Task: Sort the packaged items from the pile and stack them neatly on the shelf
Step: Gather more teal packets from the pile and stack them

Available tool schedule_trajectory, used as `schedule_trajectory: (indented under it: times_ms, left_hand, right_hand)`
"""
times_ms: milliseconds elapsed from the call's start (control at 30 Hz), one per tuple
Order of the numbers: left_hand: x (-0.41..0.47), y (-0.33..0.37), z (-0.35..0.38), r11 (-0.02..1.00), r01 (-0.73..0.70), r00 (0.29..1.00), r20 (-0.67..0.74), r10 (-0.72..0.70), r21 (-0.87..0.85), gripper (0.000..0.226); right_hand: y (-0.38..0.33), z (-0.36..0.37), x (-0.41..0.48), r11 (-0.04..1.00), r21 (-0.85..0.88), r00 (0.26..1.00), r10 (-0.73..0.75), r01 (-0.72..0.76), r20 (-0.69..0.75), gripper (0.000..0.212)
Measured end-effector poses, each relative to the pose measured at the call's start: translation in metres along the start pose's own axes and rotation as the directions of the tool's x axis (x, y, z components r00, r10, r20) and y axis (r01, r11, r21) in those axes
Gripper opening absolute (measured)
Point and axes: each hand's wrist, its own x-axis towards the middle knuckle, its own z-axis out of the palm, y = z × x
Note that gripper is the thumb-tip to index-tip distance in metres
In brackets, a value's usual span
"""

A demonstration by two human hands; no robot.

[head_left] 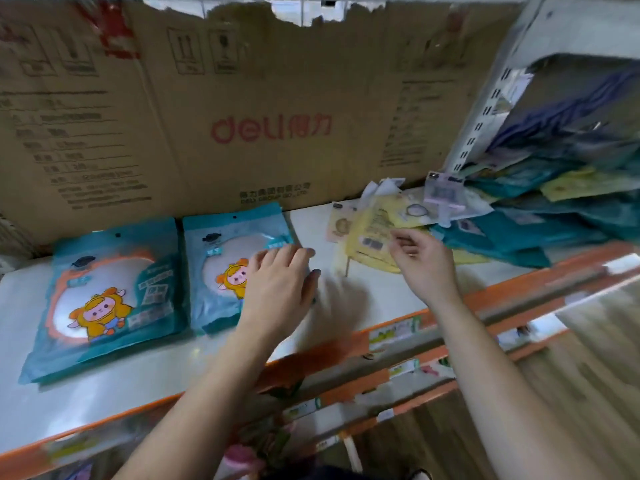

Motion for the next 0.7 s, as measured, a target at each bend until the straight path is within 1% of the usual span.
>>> schedule_trajectory:
  times_ms: [133, 233, 333, 467, 600, 700]
  left_hand:
    - [0.033, 0.077, 0.017, 0.995, -0.094, 0.996, 0.003, 0.094, -0.033, 0.039]
    - [0.055, 0.138, 0.034, 0.988, -0.146, 0.989, 0.009, 0.146, -0.051, 0.041]
    - [0.076, 0.202, 0.052, 0.985, -0.169, 0.986, 0.002, 0.169, -0.04, 0.042]
    - [0.102, 0.28, 0.077, 0.981, -0.176, 0.984, -0.004, 0.176, -0.087, 0.041]
    - [0.125, 0.347, 0.092, 0.971, -0.198, 0.98, -0.004, 0.199, -0.132, 0.048]
    - [0.146, 0.385, 0.106, 0.96, -0.232, 0.972, -0.007, 0.234, -0.154, 0.042]
  right_hand:
    - [0.032, -0.063, 0.009, 0.994, -0.103, 0.998, -0.025, 0.02, -0.053, 0.025]
    - [0.061, -0.118, 0.017, 0.989, -0.142, 0.997, -0.043, 0.033, -0.067, 0.028]
    - [0.091, -0.179, 0.026, 0.984, -0.169, 0.995, -0.07, 0.056, -0.073, 0.031]
    - [0.126, -0.253, 0.041, 0.97, -0.227, 0.992, -0.107, 0.088, -0.073, 0.03]
    - [0.155, -0.31, 0.054, 0.969, -0.238, 0.989, -0.096, 0.068, -0.109, 0.031]
    - [0.179, -0.34, 0.068, 0.977, -0.211, 0.986, -0.07, 0.037, -0.15, 0.03]
